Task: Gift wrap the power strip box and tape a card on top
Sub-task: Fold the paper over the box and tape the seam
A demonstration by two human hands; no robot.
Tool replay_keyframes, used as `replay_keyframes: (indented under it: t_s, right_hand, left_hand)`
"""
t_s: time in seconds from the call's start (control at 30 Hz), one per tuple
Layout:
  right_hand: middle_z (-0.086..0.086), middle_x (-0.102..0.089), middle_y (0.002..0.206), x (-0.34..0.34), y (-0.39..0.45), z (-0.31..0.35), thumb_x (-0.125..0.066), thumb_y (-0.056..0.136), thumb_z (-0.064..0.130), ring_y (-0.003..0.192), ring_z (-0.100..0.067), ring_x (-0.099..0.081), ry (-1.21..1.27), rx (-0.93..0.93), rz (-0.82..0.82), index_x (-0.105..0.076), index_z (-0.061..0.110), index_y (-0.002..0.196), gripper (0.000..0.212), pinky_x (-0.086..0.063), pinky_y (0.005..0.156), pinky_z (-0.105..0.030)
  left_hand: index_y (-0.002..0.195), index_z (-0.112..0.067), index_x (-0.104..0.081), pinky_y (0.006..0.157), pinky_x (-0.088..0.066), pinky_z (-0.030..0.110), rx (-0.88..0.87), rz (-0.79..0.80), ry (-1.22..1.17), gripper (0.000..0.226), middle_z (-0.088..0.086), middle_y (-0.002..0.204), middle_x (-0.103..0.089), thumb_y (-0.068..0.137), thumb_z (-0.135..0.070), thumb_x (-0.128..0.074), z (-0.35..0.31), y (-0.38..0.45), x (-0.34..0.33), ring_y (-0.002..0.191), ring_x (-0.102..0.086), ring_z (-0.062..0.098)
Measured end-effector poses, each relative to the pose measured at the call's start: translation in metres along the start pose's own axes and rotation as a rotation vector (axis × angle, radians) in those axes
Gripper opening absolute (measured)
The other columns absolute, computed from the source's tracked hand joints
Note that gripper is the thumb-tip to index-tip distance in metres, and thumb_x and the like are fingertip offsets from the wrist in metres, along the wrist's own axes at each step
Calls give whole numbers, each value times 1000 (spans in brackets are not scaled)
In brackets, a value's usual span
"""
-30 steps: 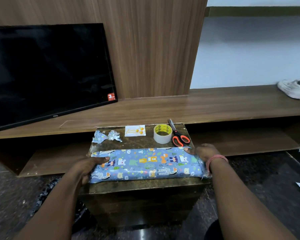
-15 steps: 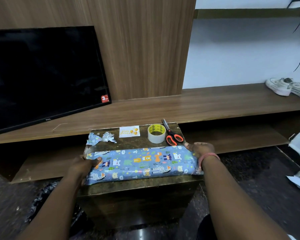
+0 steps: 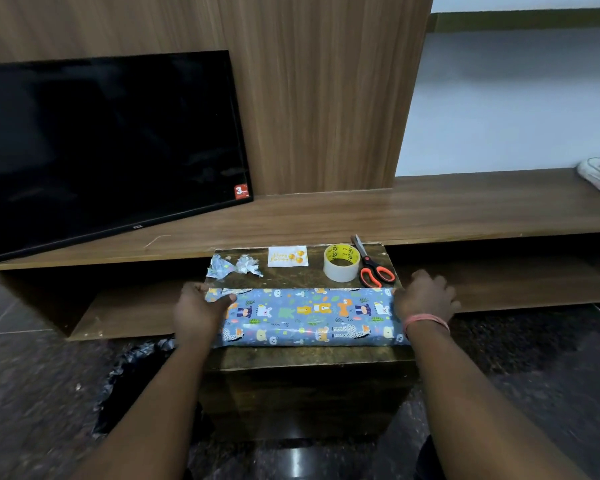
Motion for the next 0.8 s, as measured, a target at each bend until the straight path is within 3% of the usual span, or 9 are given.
replay_keyframes:
  t_s: [0.1,0.2,0.37,0.5,0.63,0.7,0.8]
  right_hand:
    - [-15,-54,123,-1,-11,27,-64,89,21,117,-39,-44,-69,138,-122,-67,17,113,25,-31,99,-46]
    - [-12,-55,125,-12,-21,57,-63,91,26,118,-37,-42,-13,268,-96,-69,21,112,23,-29,100,-45]
    - [-14,-56,131,-26,-25,96,-62,90,25,122,-39,-43,28,455,-9,-70,18,115,28,-34,100,-44]
    - [0,-54,140,-45,-27,114,-59,93,19,121,-35,-44,0,613,89,-71,22,117,27,-35,96,-40]
    - [-3,-63,117,-62,-27,122,-55,88,6,109,-37,-51,-52,654,117,-72,18,85,20,-31,77,-35]
    - [-10,-67,106,-64,-22,124,-55,84,0,104,-36,-56,-25,632,129,-72,12,84,21,-33,73,-31]
    - [-17,-71,103,-69,-9,124,-53,83,-9,100,-34,-66,250,514,200,-75,5,95,29,-53,81,-34]
  left_hand:
    - [117,-8,-59,80,-44,41,-244,-169,225,48,17,111,-63,79,-23,-85,-26,-11,0,101,-59,39]
    - [116,-11,-67,89,-45,48,-379,-239,413,37,20,122,-60,81,-20,-76,-42,-16,-7,109,-54,44]
    - [101,-14,-70,88,-49,45,-542,-38,310,28,13,101,-68,74,-16,-63,-54,-20,-39,95,-62,39]
    - [104,-11,-72,92,-49,46,-595,42,308,28,14,102,-69,76,-6,-69,-65,-28,-59,100,-59,40]
    - [102,-15,-72,91,-48,41,-593,78,210,22,5,98,-69,81,-12,-69,-72,-31,-71,100,-58,32]
    - [101,-19,-71,88,-49,40,-582,114,155,19,-2,97,-68,84,-11,-71,-74,-33,-76,96,-60,26]
    - [104,-21,-70,86,-51,36,-519,169,73,18,-10,101,-67,89,-12,-68,-74,-37,-80,96,-62,18]
Point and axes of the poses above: each hand's wrist, its own y-axis towards the middle knuckle, its own x-axis out of the back of the hand, z = x × y, the point moved 6 cm from there along y, towards the middle knuckle
